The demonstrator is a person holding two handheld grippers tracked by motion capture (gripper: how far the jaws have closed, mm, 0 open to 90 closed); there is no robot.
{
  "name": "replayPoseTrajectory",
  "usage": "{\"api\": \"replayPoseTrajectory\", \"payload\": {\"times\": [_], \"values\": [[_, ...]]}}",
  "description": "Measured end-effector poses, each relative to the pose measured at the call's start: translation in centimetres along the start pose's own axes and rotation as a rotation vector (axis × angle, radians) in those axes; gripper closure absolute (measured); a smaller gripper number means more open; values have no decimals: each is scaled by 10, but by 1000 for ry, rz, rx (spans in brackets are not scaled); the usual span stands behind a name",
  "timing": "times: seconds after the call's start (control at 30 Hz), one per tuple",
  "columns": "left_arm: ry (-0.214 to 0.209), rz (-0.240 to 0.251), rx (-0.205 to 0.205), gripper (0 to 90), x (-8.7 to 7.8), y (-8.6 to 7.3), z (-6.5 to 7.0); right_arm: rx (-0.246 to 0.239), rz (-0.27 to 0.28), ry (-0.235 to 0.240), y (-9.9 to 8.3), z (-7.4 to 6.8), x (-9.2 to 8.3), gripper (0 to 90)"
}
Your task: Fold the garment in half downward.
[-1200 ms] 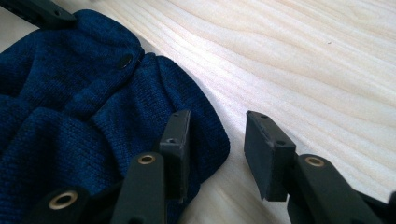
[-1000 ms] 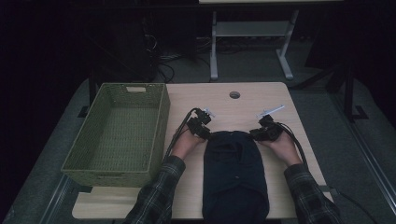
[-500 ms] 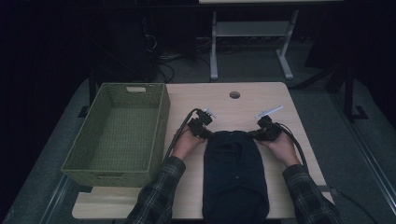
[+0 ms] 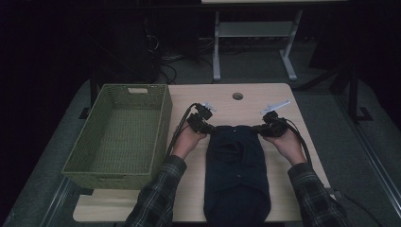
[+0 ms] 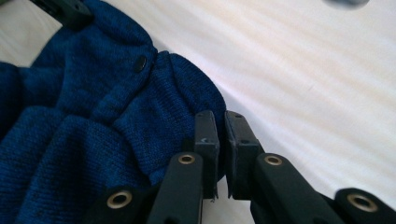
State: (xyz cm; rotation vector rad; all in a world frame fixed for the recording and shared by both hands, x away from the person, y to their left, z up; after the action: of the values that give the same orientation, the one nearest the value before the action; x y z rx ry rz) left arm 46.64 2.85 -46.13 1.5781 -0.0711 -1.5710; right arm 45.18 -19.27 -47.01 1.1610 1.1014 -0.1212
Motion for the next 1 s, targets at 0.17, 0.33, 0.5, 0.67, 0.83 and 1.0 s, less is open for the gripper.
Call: {"api": "replayPoseTrajectory", "payload": {"times": [0.17, 0.33, 0.5, 0.67, 0.83, 1.0], "values": [[25, 23, 19, 816, -14, 11, -1, -21, 27, -19, 16, 1, -10, 845], [51, 41, 43, 816, -28, 22, 0, -25, 53, -40, 31, 2, -20, 845], [70, 56, 60, 816, -40, 31, 0, -36, 73, -51, 39, 3, -27, 845], [96, 78, 78, 816, -50, 40, 0, -50, 103, -70, 50, 3, -35, 845], [116, 94, 86, 816, -58, 46, -1, -60, 120, -91, 61, 5, -38, 845], [141, 118, 96, 816, -68, 54, -2, -65, 139, -113, 72, 5, -44, 845]]}}
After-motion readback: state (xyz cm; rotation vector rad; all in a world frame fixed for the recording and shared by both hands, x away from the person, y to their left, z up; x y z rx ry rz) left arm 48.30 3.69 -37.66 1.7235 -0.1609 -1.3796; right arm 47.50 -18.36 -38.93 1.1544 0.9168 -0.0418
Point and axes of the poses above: each handheld gripper's, and its own axes: x roughly forward along the jaws, y roughly out of its top, z roughly to its right, the point moved 6 cm from there along x, roughly forward along the jaws, and after that the axes turned 6 degrees about -y, right-handed, at the moved point
